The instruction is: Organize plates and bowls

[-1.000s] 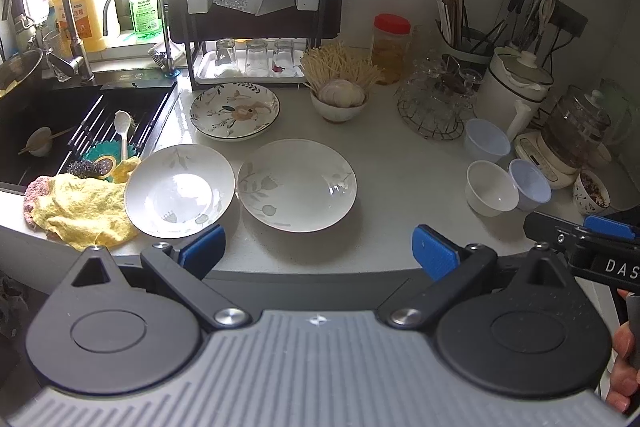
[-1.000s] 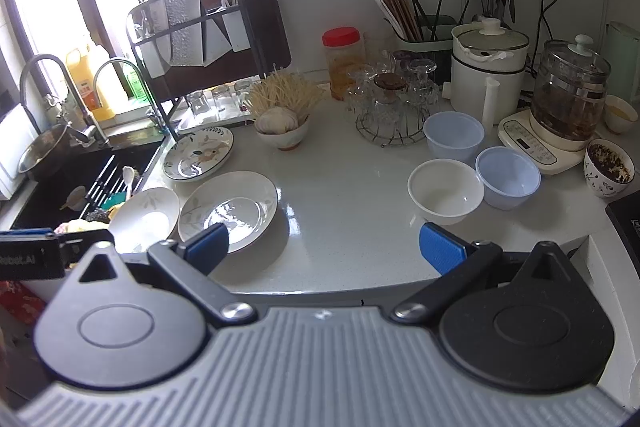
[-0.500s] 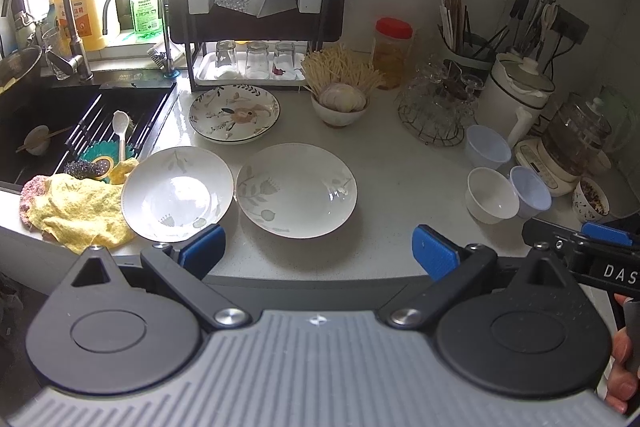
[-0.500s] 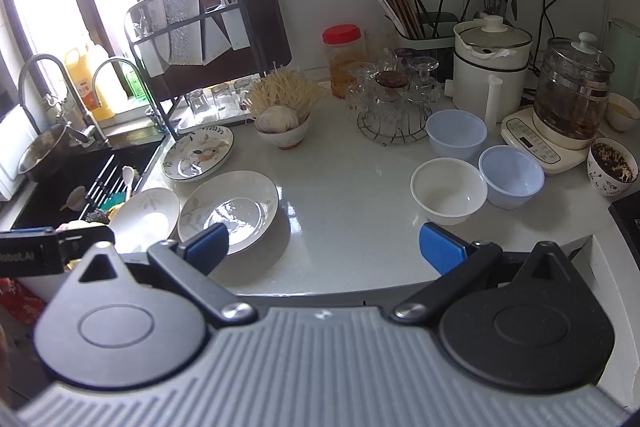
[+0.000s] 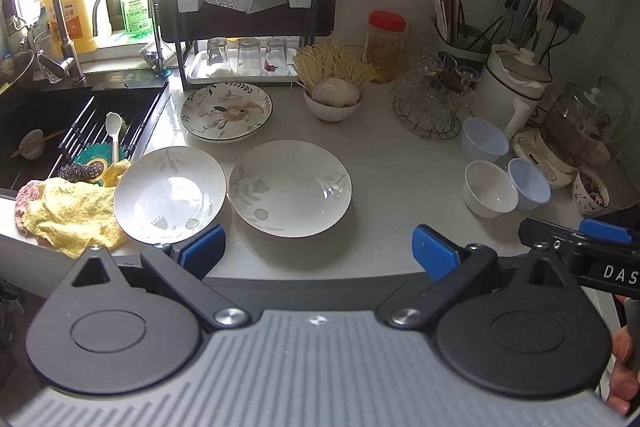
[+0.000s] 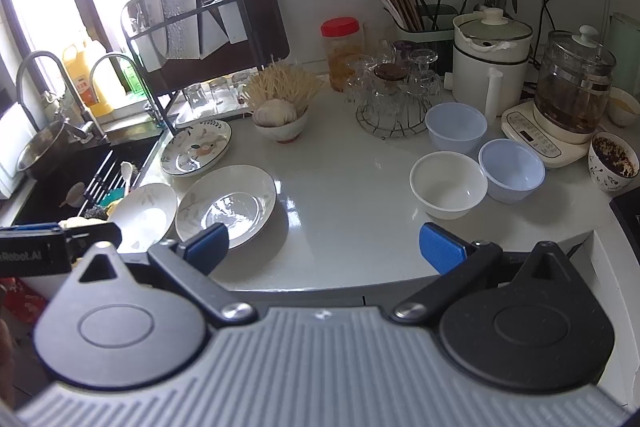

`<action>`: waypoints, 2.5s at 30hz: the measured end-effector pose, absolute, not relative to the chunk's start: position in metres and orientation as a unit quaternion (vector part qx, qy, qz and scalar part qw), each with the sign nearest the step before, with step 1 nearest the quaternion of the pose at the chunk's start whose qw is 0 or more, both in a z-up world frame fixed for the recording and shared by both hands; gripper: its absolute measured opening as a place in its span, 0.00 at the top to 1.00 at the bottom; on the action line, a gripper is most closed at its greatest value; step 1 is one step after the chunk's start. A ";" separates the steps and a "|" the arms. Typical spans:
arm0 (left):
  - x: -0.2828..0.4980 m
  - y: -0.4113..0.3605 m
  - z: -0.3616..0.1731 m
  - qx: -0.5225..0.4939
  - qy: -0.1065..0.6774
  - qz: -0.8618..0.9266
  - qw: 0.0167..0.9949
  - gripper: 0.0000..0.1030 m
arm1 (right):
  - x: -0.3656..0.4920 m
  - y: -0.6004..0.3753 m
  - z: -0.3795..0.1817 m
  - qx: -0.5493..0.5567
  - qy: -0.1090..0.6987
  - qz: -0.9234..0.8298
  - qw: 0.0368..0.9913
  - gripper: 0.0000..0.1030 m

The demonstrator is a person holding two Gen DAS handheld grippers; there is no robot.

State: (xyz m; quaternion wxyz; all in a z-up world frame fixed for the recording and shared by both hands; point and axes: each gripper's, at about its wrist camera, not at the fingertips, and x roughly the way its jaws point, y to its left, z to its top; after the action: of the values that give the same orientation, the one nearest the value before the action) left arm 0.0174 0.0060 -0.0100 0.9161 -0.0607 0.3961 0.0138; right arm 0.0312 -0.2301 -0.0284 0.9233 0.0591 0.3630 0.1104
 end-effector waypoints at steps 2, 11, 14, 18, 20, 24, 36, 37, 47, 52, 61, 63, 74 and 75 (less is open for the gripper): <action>0.019 0.006 -0.010 -0.060 0.397 0.013 0.916 0.02 | 0.032 -0.230 -0.028 0.059 0.362 0.110 0.924 0.00; 0.021 0.006 -0.012 -0.058 0.399 0.010 0.915 0.02 | 0.033 -0.230 -0.028 0.058 0.364 0.105 0.924 0.00; 0.020 0.007 -0.011 -0.059 0.397 0.009 0.916 0.02 | 0.033 -0.228 -0.027 0.057 0.365 0.104 0.923 0.00; 0.020 0.008 -0.010 -0.060 0.397 0.010 0.916 0.02 | 0.034 -0.228 -0.027 0.056 0.363 0.106 0.924 0.00; 0.020 0.008 -0.009 -0.059 0.397 0.008 0.916 0.02 | 0.035 -0.227 -0.027 0.056 0.364 0.108 0.924 0.00; 0.021 0.011 -0.008 -0.059 0.397 0.007 0.916 0.02 | 0.036 -0.227 -0.026 0.056 0.360 0.108 0.925 0.00; 0.027 0.020 -0.011 -0.059 0.399 -0.005 0.915 0.02 | 0.035 -0.219 -0.027 0.059 0.361 0.096 0.926 0.00; 0.027 0.022 -0.011 -0.059 0.400 -0.007 0.915 0.02 | 0.035 -0.218 -0.027 0.059 0.360 0.095 0.926 0.00; 0.040 0.051 -0.012 -0.062 0.393 -0.020 0.917 0.02 | 0.035 -0.198 -0.024 0.062 0.353 0.074 0.931 0.00; 0.043 0.065 -0.015 -0.056 0.391 -0.038 0.918 0.02 | 0.036 -0.187 -0.020 0.068 0.342 0.054 0.936 0.00; 0.040 0.106 -0.020 -0.054 0.387 -0.039 0.920 0.02 | 0.032 -0.154 -0.021 0.077 0.336 0.043 0.938 0.00; 0.038 0.112 -0.021 -0.055 0.390 -0.038 0.918 0.02 | 0.032 -0.146 -0.023 0.076 0.341 0.047 0.936 0.00; 0.052 0.152 -0.033 -0.079 0.382 -0.002 0.921 0.02 | 0.048 -0.115 -0.023 0.078 0.339 0.083 0.934 0.00; 0.055 0.157 -0.034 -0.082 0.381 0.006 0.921 0.02 | 0.051 -0.111 -0.024 0.078 0.337 0.088 0.934 0.00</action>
State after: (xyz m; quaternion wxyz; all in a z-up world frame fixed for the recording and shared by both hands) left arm 0.0553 0.1575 -0.0340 0.9209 -0.0817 0.3811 0.0055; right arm 0.0507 -0.1106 -0.0245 0.9340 0.0776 0.3375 0.0877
